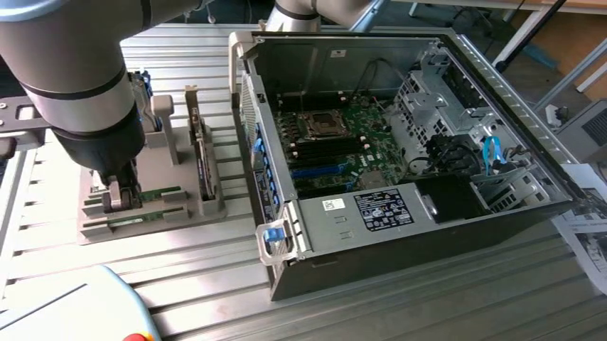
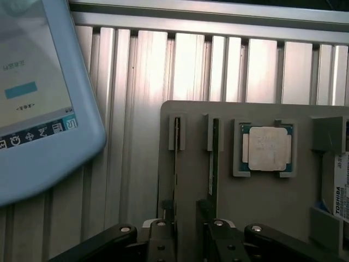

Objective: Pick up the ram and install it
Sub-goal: 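Pick up the ram and move it above insertion slot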

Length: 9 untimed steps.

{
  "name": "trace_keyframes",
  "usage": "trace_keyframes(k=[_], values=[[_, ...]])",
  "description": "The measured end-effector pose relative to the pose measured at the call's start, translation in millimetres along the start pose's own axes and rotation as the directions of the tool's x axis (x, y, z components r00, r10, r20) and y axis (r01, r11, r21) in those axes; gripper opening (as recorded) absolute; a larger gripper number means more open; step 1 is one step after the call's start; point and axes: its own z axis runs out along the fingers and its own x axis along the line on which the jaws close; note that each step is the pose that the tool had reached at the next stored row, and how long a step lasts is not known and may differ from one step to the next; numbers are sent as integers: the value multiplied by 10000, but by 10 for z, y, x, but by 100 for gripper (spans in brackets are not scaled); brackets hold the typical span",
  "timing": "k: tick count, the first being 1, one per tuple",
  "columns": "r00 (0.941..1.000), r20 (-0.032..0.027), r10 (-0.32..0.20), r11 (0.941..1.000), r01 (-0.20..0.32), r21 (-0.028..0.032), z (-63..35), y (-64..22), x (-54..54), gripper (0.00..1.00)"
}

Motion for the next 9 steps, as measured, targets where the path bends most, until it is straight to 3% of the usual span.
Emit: trace_keyframes(k=[7, 9], values=[[9998, -10, -199, 9998, 199, -6, 127, 5, 41, 30], [9995, -14, -317, 9995, 317, -8, 204, 7, 65, 30]])
